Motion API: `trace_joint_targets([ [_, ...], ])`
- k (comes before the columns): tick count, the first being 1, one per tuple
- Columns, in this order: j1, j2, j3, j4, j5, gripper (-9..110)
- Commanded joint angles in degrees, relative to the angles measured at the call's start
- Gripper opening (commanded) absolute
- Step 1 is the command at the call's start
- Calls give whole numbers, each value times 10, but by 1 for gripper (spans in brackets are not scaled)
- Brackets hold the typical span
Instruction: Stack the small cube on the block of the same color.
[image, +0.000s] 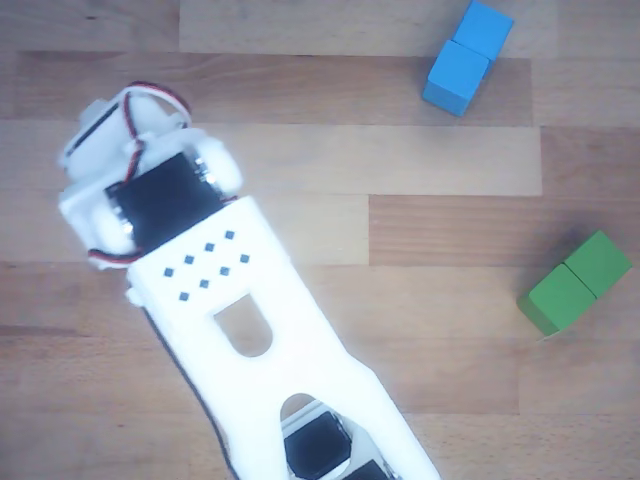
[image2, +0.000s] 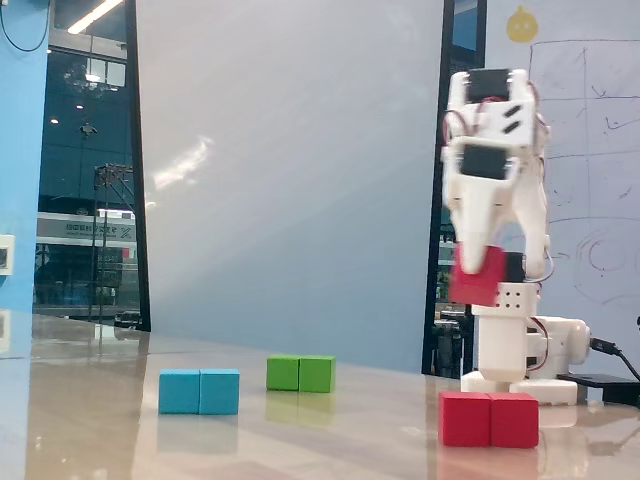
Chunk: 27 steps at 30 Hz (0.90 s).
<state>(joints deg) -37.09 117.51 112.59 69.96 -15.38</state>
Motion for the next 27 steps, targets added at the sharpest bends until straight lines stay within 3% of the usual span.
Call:
trace_joint_targets([
  [1, -35, 33, -33, 0, 2, 9],
  [27, 2, -102, 19, -55, -39, 9],
])
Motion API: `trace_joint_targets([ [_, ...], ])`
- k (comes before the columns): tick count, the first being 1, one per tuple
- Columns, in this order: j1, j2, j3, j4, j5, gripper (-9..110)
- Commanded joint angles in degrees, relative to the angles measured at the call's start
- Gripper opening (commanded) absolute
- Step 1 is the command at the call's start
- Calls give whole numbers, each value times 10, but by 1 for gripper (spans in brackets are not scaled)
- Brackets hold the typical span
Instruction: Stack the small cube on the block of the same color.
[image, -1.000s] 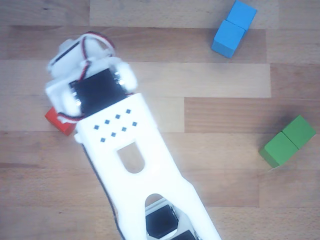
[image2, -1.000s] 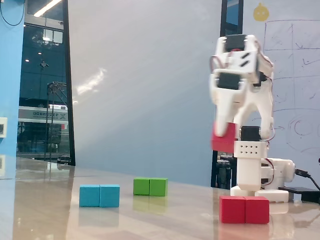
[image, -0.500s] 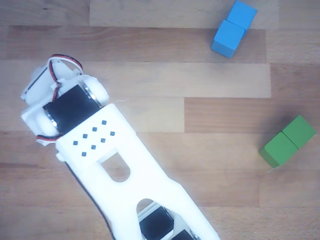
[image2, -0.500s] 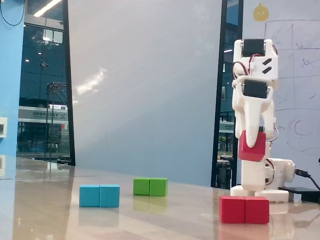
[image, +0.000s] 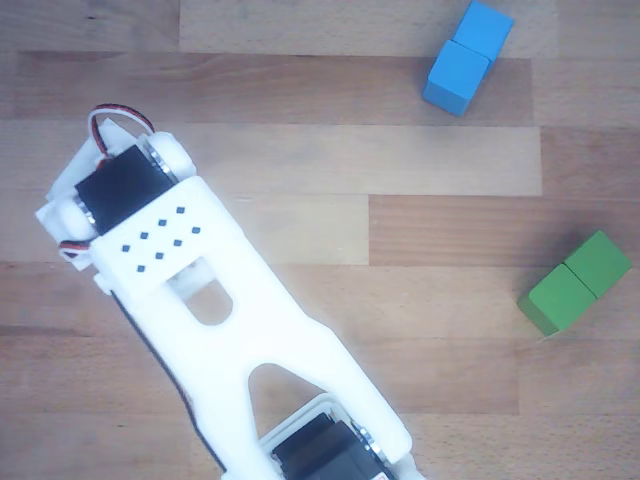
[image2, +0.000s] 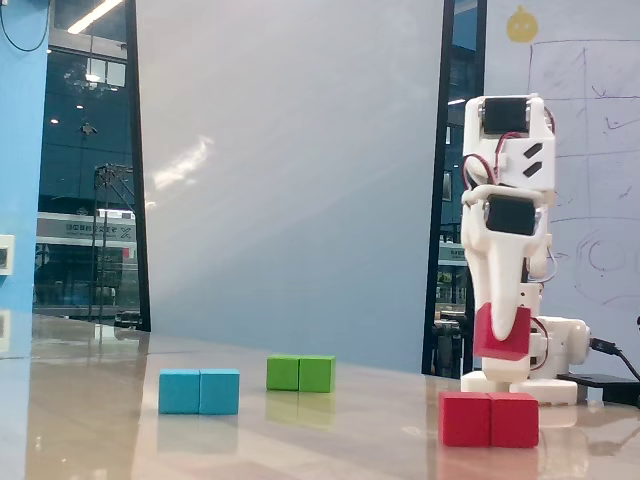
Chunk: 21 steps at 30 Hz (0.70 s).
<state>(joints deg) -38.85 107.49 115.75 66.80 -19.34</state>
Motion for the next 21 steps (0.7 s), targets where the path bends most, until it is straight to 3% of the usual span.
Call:
trace_joint_targets([
  [1, 22, -8, -12, -27, 0, 9],
  [21, 44, -46, -7, -36, 1, 9],
])
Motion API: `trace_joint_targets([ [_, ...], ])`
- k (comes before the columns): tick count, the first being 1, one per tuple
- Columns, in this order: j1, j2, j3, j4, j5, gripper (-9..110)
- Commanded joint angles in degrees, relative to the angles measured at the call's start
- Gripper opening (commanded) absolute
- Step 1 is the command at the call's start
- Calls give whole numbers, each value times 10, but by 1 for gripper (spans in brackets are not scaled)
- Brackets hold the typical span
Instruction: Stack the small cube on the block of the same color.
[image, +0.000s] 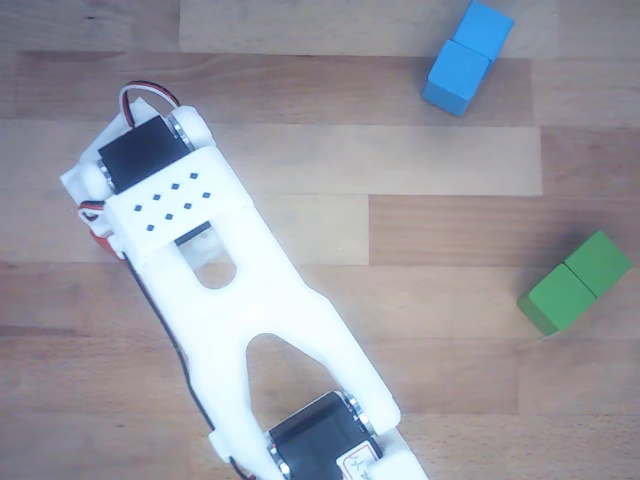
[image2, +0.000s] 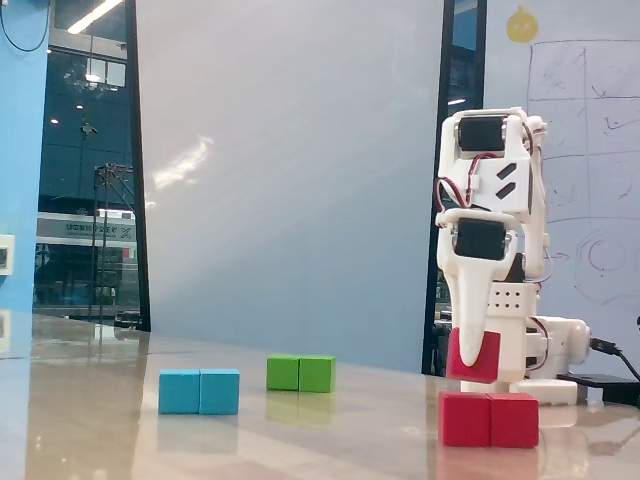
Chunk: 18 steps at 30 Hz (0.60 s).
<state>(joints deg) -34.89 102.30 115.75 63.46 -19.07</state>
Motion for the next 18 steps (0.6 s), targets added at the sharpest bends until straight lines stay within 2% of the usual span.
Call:
trace_joint_targets([
  [1, 4, 6, -6, -3, -2, 9],
  [18, 4, 5, -6, 22, 4, 9],
])
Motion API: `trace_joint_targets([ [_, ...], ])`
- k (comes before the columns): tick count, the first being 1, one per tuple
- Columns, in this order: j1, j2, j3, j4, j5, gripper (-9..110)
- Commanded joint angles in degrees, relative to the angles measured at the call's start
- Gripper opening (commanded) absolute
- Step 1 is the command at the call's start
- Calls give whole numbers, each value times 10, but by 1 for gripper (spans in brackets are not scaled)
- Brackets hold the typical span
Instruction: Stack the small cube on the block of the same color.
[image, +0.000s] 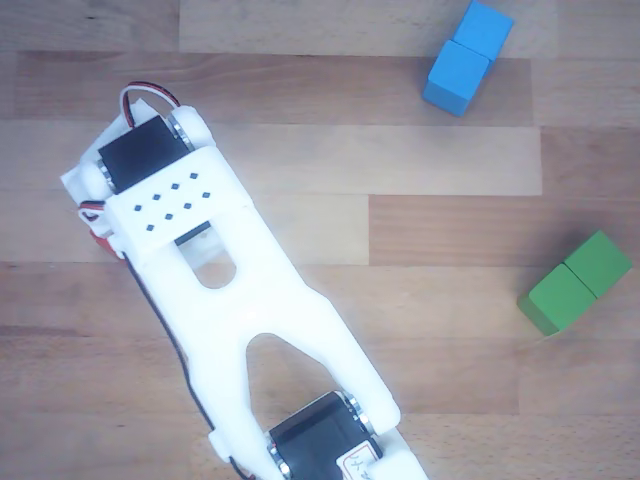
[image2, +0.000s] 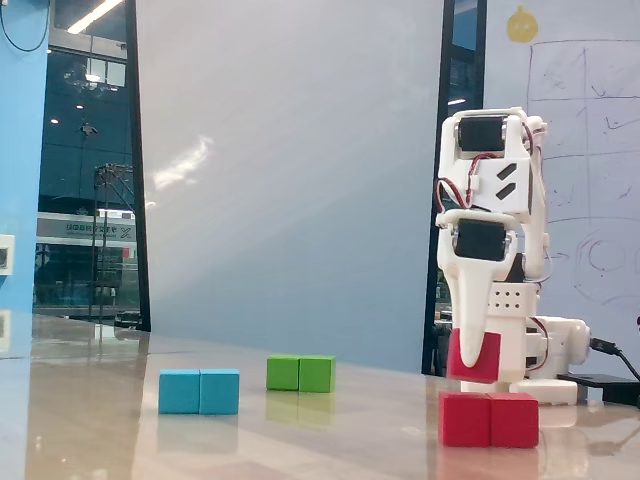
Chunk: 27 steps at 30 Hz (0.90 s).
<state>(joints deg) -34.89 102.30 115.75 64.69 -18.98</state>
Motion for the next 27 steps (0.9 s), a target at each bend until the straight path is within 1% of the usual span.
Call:
trace_joint_targets([
  [1, 4, 5, -6, 9, 2, 9],
  [17, -4, 4, -6, 7, 3, 9],
  [27, -4, -27, -6, 5, 2, 9],
])
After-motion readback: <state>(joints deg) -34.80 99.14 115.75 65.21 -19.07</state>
